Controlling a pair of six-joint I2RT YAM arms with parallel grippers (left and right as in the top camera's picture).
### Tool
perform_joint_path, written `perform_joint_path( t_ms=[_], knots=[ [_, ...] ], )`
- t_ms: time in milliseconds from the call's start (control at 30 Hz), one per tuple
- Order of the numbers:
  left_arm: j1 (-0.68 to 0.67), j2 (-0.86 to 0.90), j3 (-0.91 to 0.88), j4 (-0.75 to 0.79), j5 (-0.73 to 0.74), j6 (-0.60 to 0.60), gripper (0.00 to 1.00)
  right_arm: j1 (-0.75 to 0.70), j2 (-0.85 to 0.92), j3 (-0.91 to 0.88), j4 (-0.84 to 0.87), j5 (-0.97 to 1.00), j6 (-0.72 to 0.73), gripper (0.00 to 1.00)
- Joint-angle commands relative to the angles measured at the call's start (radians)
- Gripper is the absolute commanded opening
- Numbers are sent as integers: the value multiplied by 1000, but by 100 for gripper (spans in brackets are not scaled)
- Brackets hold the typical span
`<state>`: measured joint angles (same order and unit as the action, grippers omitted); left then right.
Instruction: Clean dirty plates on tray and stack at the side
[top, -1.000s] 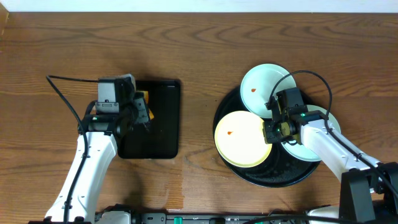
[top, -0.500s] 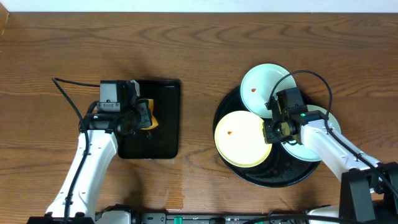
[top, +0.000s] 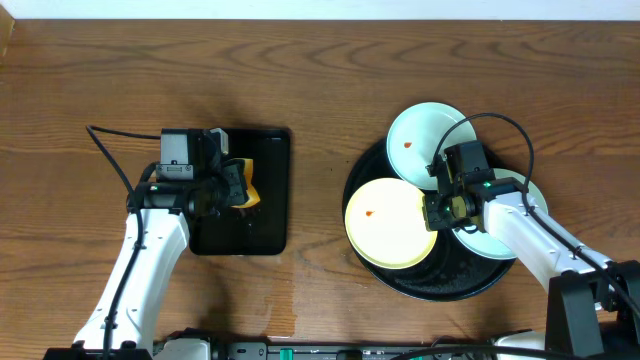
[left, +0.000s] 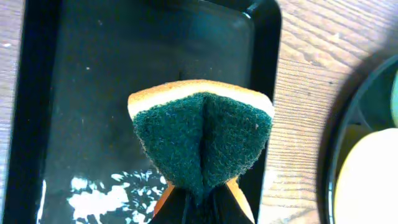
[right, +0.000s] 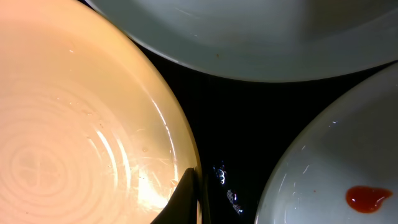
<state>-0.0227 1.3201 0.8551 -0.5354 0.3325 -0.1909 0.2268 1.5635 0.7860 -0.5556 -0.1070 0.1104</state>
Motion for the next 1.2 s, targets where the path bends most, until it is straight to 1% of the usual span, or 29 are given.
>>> perform_joint_path(
  t_ms=[0,133,167,500,967,1067,1167],
  knots=[
    [-1,4,28,11,100,-36,7,3,8,2,5,-2,8,1],
    [-1,4,28,14,113,-245,8,3,8,2,2,-2,8,1],
    [-1,4,28,17,114,-282,7,3,8,2,2,-2,8,1],
    [-1,4,28,26,124,-380,7,3,8,2,-2,-2,8,1],
    [-1,8,28,31,125,-378,7,3,8,2,-4,-2,8,1],
    [-1,8,28,32,125,-342,8,3,8,2,-3,-2,8,1],
    [-1,8,28,32,125,-341,7,3,8,2,-4,-1,8,1]
  ],
)
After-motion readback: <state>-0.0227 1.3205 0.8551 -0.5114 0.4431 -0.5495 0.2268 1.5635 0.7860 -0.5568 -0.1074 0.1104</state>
